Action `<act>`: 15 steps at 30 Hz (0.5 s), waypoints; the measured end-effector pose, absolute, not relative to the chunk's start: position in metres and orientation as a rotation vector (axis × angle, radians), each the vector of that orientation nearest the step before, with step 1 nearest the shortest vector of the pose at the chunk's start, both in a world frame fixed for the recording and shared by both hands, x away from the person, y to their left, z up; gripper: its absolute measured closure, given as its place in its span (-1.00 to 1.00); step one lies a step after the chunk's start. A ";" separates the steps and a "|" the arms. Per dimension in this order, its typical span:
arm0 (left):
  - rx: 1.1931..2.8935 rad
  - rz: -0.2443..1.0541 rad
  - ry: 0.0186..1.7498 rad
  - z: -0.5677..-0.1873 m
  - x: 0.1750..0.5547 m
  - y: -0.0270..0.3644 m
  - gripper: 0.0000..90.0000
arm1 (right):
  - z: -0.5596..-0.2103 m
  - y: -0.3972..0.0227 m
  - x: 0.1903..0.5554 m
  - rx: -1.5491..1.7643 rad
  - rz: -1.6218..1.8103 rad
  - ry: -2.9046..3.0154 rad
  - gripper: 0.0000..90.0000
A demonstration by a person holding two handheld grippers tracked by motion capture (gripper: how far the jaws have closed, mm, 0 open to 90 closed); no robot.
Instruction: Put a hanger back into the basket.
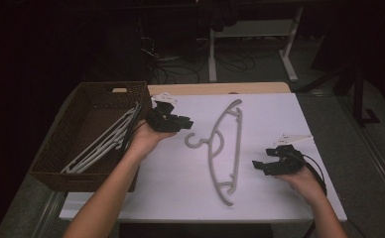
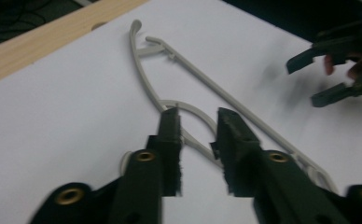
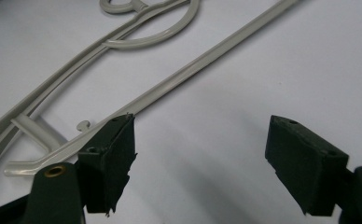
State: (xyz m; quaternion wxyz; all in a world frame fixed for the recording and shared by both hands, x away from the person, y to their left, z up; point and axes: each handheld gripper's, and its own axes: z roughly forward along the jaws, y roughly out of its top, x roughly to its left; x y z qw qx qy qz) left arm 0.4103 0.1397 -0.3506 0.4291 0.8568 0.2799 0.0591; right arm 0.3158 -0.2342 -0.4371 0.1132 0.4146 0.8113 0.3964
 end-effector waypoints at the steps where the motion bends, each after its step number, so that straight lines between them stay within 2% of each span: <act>1: 2.158 0.155 0.703 -0.356 0.415 0.134 0.80 | -0.437 -0.234 0.316 1.216 1.162 2.381 -0.47; 4: 2.193 0.153 0.700 -0.370 0.425 0.121 1.00 | -0.437 -0.235 0.316 1.216 1.163 2.379 -0.47; 15: 2.368 0.170 0.774 -0.427 0.452 0.103 1.00 | -0.437 -0.234 0.316 1.211 1.170 2.383 -0.47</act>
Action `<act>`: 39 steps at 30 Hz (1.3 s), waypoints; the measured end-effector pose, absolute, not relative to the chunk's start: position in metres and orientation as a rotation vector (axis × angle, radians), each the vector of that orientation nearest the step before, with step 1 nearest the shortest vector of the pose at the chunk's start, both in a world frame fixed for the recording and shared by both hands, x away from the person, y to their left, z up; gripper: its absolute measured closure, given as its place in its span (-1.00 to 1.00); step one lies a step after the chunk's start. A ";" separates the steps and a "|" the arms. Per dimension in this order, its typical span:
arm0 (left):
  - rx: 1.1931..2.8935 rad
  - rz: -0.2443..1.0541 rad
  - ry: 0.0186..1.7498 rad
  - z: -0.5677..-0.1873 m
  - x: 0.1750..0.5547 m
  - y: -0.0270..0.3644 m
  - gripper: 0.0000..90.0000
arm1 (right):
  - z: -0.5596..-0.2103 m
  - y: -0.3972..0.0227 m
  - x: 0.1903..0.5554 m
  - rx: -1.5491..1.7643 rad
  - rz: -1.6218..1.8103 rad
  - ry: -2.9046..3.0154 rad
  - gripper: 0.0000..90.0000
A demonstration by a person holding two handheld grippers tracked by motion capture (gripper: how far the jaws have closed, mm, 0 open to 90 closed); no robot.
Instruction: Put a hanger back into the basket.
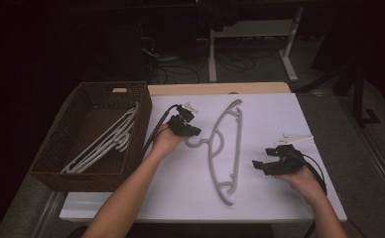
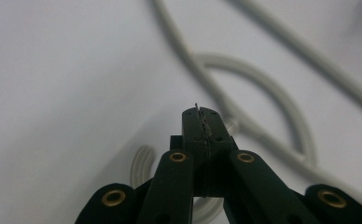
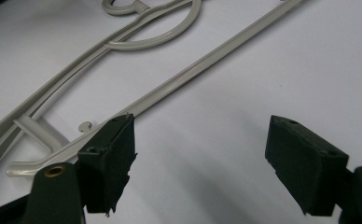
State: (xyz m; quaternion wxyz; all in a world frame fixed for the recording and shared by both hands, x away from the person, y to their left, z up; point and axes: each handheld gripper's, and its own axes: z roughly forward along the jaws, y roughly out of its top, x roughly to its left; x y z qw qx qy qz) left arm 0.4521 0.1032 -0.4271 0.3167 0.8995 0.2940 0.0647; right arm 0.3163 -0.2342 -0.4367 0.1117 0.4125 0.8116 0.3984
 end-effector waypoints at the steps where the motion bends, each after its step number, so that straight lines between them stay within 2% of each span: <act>1: 2.373 0.173 0.783 -0.430 0.453 0.104 1.00 | -0.437 -0.234 0.316 1.211 1.169 2.383 -0.47; 9: 2.431 0.211 0.824 -0.442 0.451 0.115 1.00 | -0.437 -0.232 0.317 1.205 1.166 2.387 -0.47; 18: 2.458 0.170 0.786 -0.442 0.438 0.116 1.00 | -0.437 -0.232 0.317 1.207 1.163 2.389 -0.47; 39: 2.491 -0.086 0.680 -0.442 0.374 0.123 1.00 | -0.437 -0.231 0.317 1.201 1.159 2.388 -0.47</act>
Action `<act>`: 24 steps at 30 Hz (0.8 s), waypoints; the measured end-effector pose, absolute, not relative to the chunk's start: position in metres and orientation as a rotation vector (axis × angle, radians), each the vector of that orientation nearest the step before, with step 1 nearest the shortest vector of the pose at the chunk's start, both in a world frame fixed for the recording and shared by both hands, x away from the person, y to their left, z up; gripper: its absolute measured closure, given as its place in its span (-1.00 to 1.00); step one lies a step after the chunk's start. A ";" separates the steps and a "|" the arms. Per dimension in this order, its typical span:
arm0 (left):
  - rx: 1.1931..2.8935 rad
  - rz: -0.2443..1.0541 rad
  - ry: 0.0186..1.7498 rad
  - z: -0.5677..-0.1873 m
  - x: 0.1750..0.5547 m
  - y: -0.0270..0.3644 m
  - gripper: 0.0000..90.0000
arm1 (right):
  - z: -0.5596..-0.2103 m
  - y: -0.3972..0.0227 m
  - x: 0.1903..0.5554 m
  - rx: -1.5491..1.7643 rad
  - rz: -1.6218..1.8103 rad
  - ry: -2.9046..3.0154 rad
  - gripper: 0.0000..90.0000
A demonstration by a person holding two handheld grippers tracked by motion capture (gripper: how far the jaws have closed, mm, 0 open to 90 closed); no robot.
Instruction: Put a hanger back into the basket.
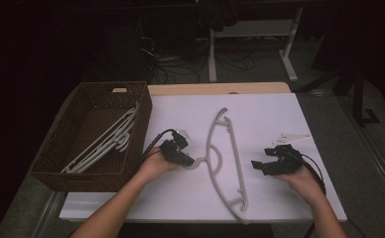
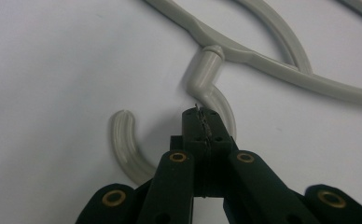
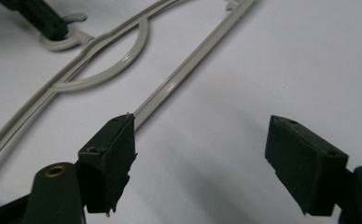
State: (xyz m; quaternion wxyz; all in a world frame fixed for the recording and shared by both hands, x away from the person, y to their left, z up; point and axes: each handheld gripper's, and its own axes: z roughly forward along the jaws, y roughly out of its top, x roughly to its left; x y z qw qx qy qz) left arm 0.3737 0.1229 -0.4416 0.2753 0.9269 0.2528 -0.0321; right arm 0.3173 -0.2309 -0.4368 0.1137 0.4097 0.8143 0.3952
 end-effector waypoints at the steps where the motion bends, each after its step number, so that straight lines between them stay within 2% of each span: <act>1: 2.491 -0.088 0.671 -0.442 0.370 0.123 1.00 | -0.437 -0.231 0.317 1.202 1.157 2.389 -0.47; 5: 2.459 -0.073 0.672 -0.444 0.366 0.126 1.00 | -0.437 -0.230 0.318 1.206 1.155 2.390 -0.47; 14: 2.267 0.023 0.709 -0.426 0.354 0.151 0.12 | -0.429 -0.213 0.322 1.254 1.152 2.348 -0.38; 19: 2.193 0.038 0.697 -0.421 0.348 0.164 -0.19 | -0.425 -0.190 0.331 1.268 1.114 2.353 -0.27; 24: 2.184 0.051 0.682 -0.422 0.341 0.162 -0.27 | -0.430 -0.162 0.343 1.273 1.029 2.412 -0.10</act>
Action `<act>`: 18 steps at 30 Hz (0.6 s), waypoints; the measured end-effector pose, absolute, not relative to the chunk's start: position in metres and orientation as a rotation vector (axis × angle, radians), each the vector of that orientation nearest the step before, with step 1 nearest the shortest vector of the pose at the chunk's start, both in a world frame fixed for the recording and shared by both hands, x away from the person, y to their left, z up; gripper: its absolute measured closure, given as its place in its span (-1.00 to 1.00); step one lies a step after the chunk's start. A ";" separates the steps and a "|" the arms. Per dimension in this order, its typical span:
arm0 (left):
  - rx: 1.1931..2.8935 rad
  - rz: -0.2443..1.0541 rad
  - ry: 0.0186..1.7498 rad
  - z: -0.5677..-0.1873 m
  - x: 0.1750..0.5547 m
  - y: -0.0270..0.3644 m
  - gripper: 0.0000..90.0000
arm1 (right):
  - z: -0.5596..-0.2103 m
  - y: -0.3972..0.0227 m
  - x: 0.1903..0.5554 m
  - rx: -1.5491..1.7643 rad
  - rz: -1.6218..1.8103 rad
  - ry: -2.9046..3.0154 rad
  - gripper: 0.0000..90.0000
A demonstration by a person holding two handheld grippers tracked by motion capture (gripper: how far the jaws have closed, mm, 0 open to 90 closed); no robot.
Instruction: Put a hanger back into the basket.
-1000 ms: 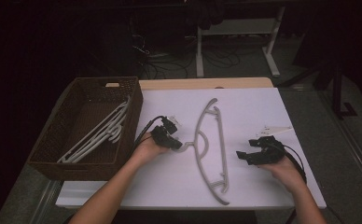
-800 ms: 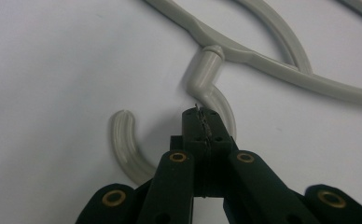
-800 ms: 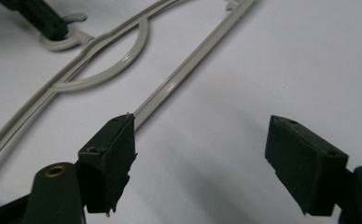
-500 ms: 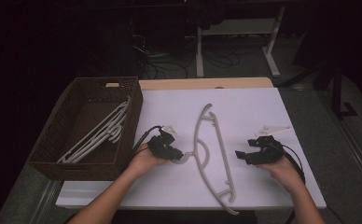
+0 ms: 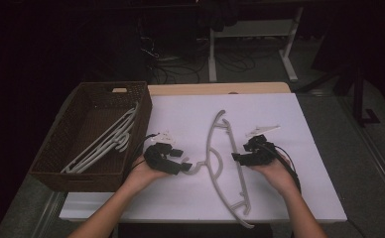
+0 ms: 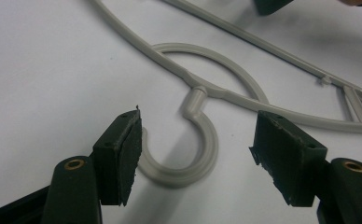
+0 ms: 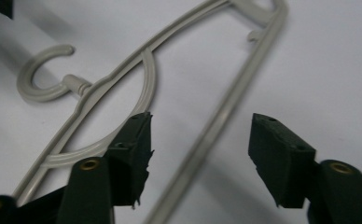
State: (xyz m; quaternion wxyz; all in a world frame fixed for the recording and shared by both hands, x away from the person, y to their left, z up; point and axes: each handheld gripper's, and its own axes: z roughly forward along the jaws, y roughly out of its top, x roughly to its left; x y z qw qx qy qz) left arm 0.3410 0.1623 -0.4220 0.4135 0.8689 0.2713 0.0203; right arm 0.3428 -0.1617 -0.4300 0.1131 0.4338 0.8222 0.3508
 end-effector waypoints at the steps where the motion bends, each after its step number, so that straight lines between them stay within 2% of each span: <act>1: 2.179 0.054 0.687 -0.421 0.341 0.163 -0.27 | -0.432 -0.157 0.345 1.277 1.003 2.423 -0.04; 7: 2.157 0.058 0.702 -0.421 0.341 0.163 -0.27 | -0.444 -0.141 0.359 1.330 0.863 2.440 0.26; 18: 2.173 0.051 0.701 -0.425 0.339 0.159 -0.27 | -0.448 -0.140 0.360 1.361 0.788 2.425 0.57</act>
